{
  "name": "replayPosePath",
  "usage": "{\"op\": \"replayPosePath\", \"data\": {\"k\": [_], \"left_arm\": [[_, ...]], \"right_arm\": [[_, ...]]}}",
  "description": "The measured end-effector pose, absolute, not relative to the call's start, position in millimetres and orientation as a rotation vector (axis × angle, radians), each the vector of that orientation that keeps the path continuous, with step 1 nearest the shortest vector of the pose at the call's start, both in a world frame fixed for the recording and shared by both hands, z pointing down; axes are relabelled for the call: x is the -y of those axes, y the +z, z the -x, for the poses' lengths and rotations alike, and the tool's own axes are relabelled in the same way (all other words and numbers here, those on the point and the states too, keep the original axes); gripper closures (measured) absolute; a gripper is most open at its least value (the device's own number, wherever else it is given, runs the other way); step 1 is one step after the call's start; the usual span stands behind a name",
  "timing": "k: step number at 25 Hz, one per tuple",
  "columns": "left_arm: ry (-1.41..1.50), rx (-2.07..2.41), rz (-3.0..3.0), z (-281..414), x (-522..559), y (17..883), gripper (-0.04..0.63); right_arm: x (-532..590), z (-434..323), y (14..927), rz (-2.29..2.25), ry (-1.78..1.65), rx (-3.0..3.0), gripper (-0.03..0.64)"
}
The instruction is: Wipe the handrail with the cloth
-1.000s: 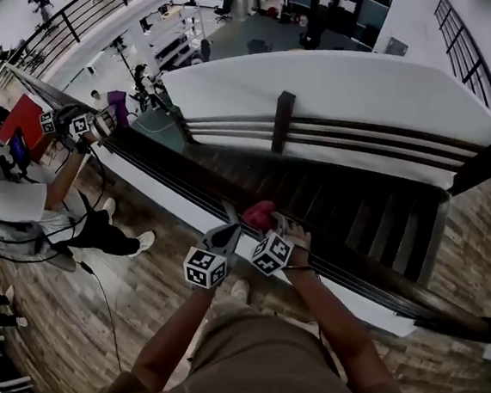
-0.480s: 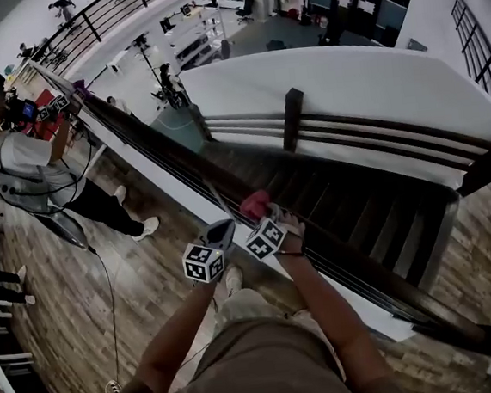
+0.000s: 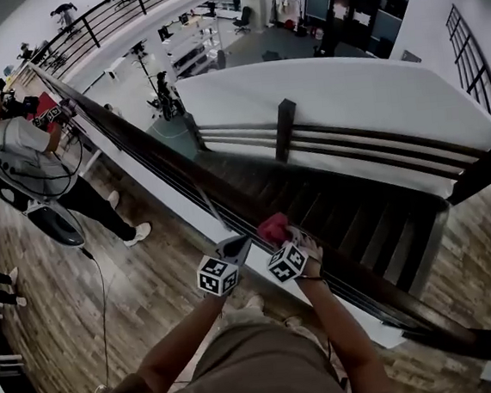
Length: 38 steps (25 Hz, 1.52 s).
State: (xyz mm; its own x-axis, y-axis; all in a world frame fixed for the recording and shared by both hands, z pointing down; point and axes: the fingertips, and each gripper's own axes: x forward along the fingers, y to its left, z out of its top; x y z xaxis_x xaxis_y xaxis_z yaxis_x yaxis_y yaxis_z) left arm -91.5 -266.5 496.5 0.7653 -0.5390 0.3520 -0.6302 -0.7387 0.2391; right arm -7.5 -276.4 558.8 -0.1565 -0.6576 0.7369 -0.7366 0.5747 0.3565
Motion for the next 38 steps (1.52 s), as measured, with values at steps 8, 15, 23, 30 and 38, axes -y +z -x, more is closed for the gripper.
{"op": "replayPosePath", "data": {"k": [8, 15, 23, 30, 38], "left_arm": [[0.375, 0.703, -2.669, 55, 254, 507, 0.578], [0.416, 0.617, -2.711, 31, 242, 505, 0.578], [0.444, 0.679, -2.734, -29, 181, 509, 0.578], [0.464, 0.785, -2.703, -98, 125, 509, 0.578], [0.455, 0.76, -2.72, -176, 32, 512, 0.578]], "right_arm": [[246, -23, 555, -1.2, 0.116, 1.819, 0.449], [236, -39, 553, -1.219, 0.122, 1.82, 0.449], [183, -89, 560, -1.195, 0.198, 1.873, 0.449], [121, -168, 558, -1.18, 0.127, 1.858, 0.451], [25, -251, 557, -1.201, 0.102, 1.833, 0.453]]}}
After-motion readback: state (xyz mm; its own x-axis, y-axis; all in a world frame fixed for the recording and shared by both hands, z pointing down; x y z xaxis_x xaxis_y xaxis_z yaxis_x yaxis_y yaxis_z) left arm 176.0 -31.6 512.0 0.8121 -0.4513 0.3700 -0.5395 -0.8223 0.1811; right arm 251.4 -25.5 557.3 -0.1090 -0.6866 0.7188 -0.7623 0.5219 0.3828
